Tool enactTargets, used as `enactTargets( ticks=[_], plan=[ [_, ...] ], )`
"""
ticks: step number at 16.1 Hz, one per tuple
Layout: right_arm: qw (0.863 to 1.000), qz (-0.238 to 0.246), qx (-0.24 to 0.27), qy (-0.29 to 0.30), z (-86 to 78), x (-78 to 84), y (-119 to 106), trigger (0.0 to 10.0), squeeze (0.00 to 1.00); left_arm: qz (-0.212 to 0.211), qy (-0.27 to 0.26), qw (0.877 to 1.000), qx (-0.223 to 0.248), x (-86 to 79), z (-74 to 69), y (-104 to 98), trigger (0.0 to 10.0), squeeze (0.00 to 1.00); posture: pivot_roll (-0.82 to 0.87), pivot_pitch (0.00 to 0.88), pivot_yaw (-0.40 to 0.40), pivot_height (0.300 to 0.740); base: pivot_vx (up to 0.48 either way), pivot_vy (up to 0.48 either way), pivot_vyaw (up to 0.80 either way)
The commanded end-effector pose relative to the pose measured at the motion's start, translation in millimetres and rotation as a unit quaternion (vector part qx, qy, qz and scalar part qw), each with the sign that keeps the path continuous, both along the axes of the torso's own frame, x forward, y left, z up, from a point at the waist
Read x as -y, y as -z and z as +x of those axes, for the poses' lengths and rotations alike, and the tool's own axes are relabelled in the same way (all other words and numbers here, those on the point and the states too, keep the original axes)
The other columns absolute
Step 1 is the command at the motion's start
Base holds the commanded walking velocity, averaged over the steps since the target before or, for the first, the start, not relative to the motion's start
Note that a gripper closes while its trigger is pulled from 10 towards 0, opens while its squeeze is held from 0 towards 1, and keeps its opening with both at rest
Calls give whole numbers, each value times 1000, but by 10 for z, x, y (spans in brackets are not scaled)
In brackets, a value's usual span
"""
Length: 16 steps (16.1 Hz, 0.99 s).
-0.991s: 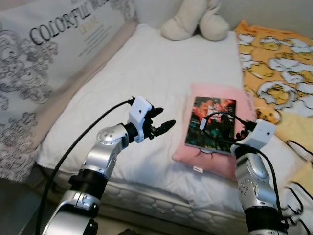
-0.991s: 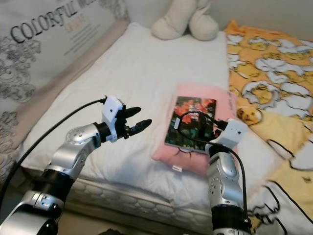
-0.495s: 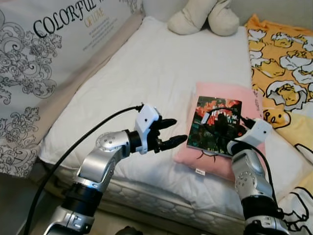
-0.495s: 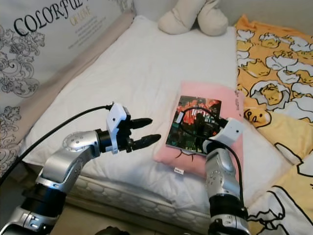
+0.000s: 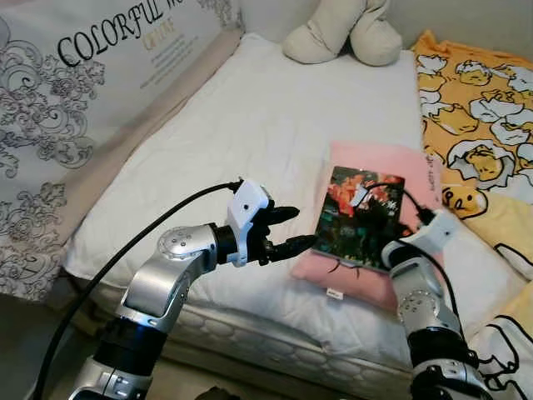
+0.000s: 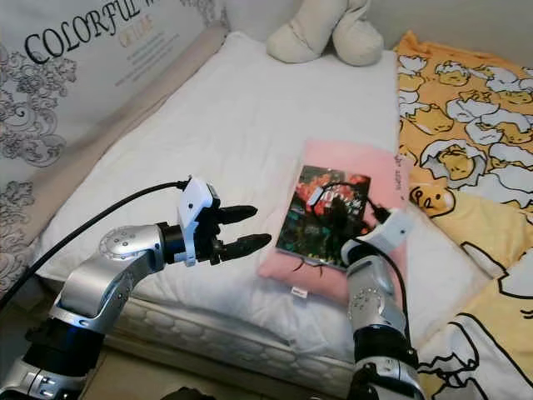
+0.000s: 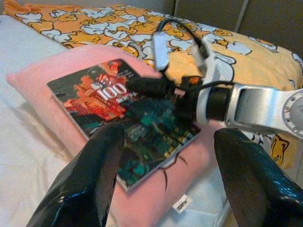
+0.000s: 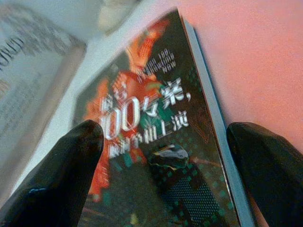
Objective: Clean up the room
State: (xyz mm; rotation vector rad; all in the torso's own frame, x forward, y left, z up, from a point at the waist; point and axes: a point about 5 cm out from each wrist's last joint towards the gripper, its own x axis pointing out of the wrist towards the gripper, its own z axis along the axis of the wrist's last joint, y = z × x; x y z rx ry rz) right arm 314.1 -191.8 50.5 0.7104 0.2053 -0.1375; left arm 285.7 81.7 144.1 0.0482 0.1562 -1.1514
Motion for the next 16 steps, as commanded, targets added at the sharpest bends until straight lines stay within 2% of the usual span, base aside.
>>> enactTargets(
  ticks=[1,4,7,8,12,16],
  plan=[
    [998,28,-53,-28,-53,-137,179,10000,0,4,3,1000,0,1,-18,-5,10000,0,81,0,23,740,0,0,0],
    [993,40,-94,-62,-68,-220,284,10000,0,3,-1,1000,-6,1,-1,4,10000,0,84,0,23,740,0,0,0],
    [991,48,-104,-70,-54,-231,299,10000,0,3,-4,1000,-9,8,6,17,10000,0,84,0,23,740,0,0,0],
    [990,50,-109,-77,-47,-244,306,0,0,3,-5,1000,-11,10,7,25,10000,0,84,0,23,740,0,0,0],
    [984,65,-122,-114,-42,-378,330,0,0,6,-4,1000,-14,30,13,56,10000,0,78,0,20,740,0,0,0],
    [984,62,-116,-119,-55,-378,337,0,0,8,-4,1000,-16,39,15,73,10000,0,76,0,19,740,0,0,0]
  ],
)
